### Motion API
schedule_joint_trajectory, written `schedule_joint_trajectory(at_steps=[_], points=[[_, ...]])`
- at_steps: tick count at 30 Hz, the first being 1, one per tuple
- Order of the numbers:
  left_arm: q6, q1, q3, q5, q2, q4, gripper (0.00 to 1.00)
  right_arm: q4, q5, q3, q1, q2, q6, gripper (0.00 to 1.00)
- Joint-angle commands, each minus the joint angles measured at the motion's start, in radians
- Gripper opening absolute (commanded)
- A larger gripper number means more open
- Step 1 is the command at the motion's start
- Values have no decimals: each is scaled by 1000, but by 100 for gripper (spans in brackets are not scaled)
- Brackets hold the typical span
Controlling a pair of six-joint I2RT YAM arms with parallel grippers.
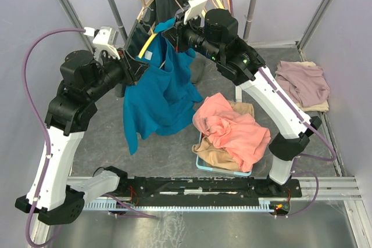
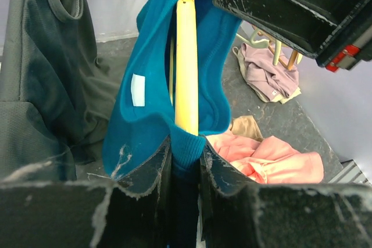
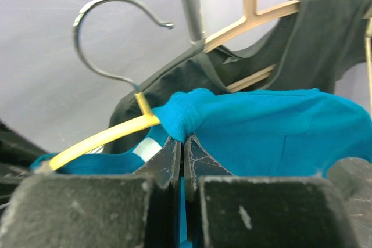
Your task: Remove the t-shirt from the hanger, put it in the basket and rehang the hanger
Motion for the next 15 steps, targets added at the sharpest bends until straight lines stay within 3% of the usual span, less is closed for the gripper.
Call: schedule_joint_trajectory(at_steps=[1,15], points=[[-53,1,55,-25,1,93,3,79,-154,39,2,-35,20,1],[-71,0,75,-10,33,175,3,2,-264,71,16,-2,46,5]])
